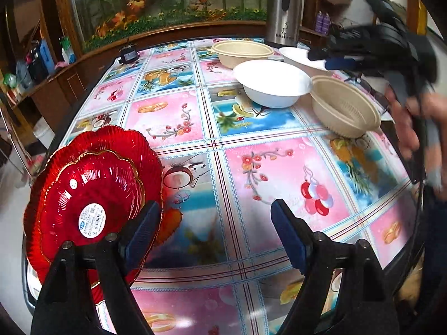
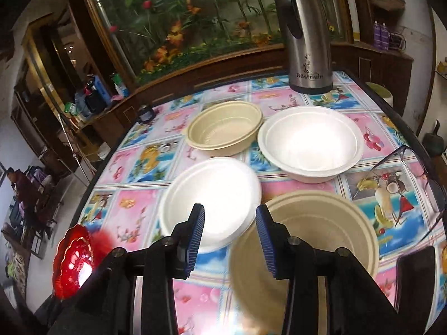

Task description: Organize plates and bowls

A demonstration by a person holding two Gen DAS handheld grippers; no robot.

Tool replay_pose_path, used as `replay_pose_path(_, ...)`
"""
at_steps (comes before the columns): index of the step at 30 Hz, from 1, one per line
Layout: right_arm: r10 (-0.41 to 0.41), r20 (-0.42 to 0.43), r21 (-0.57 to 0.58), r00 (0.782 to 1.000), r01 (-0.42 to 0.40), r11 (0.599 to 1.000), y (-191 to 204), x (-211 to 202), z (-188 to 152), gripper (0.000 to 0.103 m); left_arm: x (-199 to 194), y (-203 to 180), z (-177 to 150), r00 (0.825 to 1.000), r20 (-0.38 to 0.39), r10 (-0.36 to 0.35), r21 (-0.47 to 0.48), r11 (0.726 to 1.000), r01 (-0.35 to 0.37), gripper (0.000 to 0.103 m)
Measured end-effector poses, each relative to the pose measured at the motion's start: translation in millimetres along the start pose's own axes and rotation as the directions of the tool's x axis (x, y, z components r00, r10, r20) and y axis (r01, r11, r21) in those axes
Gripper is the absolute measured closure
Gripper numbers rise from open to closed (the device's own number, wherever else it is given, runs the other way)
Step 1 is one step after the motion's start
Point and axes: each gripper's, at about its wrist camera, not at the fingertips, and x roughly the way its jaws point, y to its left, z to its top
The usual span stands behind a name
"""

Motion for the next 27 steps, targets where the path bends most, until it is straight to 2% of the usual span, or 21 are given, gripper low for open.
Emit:
replay_pose_path(3, -0.056, -0.047, -0.02, 0.997, 0.055, 0.998, -4.2, 23.3, 15.3, 0.062, -2.9, 4.1, 0.8, 1.0, 0.002, -0.022, -0.01, 1.0, 0.022, 0.021)
replay_pose_path(9, -0.139, -0.145, -0.08, 0.98, 0.129, 0.988, -6.7, 71.4, 26.7, 0.062, -11.2, 15.1, 3.8, 0.999, 0.034, -0.004, -0.032, 0.999, 0.005, 0.021)
replay_pose_path(11, -0.139, -0.161, -0.095, 0.977, 0.125, 0.988, -3.4, 78.1, 23.8, 0.072, -11.0, 17.2, 3.6, 0.999, 0.033, -0.006, -0.038, 0.999, 0.007, 0.021)
replay_pose_path(13, -0.091, -0.199, -0.101, 0.976, 0.072, 0.992, 3.8, 81.3, 16.4, 0.092, -10.7, 18.5, 3.1, 1.0, 0.031, -0.001, -0.041, 0.999, 0.003, 0.021)
replay_pose_path(17, -0.017, -0.226, -0.149, 0.974, -0.018, 0.989, 30.7, 65.8, -6.6, 0.093, -10.6, 19.5, 2.7, 1.0, 0.026, -0.006, -0.044, 0.999, 0.007, 0.021)
replay_pose_path(21, 0.054, -0.266, -0.177, 0.962, -0.104, 0.979, 39.7, 35.4, -46.9, 0.093, -14.1, 20.5, 1.6, 0.999, 0.029, -0.018, -0.045, 0.999, 0.019, 0.021)
replay_pose_path(25, 0.08, -0.278, -0.195, 0.957, -0.138, 0.971, 28.4, -8.8, -93.6, 0.091, -15.1, 18.4, 3.1, 0.996, 0.022, -0.089, -0.067, 0.994, 0.09, 0.021)
replay_pose_path(27, 0.094, -0.243, -0.196, 0.965, -0.144, 0.97, 17.4, -31.6, -105.0, 0.086, -14.4, 11.3, 4.8, 0.99, 0.014, -0.139, -0.064, 0.988, 0.139, 0.021)
